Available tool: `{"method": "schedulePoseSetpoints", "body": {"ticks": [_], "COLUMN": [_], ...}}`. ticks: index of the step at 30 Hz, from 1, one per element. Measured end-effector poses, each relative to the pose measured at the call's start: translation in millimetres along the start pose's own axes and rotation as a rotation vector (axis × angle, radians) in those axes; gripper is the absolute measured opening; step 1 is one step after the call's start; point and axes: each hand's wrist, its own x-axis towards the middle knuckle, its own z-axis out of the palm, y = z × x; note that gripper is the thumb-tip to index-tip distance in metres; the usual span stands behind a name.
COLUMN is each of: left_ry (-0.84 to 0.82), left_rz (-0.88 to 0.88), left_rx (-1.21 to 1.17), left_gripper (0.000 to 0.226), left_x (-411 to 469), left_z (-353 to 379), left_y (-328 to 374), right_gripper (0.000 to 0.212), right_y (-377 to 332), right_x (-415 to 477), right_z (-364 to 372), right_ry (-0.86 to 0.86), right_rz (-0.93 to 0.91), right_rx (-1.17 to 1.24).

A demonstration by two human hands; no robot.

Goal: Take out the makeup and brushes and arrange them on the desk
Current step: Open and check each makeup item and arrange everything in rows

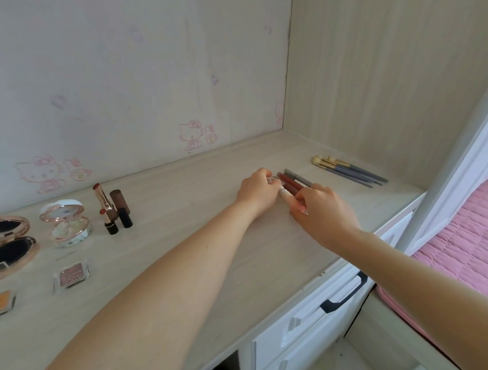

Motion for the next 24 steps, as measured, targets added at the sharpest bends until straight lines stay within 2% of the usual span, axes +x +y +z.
{"method": "schedulePoseSetpoints", "body": {"ticks": [11, 16, 19, 24], "left_ry": [0.149, 0.247, 0.227, 0.285], "left_rz": [0.029, -0.025, -0.070, -0.088], "left_rx": [-0.188, -0.465, -0.711, -0.830], "left_gripper": [0.037, 0.036, 0.047, 0.056], "left_x": [-50, -83, -105, -144], "left_z": [-61, -95, -116, -148], "left_y": [-10, -20, -29, -53], "right_gripper": [0.026, 0.023, 0.020, 0.021], "right_y": [-39, -72, -97, -139], "right_x": [-19, -32, -41, -57], "right_z": [-24, -32, -33, -26], "right_ry": [0.083, 0.113, 0.067, 0.021], "right_rz": [-0.104, -0.160, -0.164, -0.201], "right_rx": [0.126, 0.260, 0.329, 0.410]}}
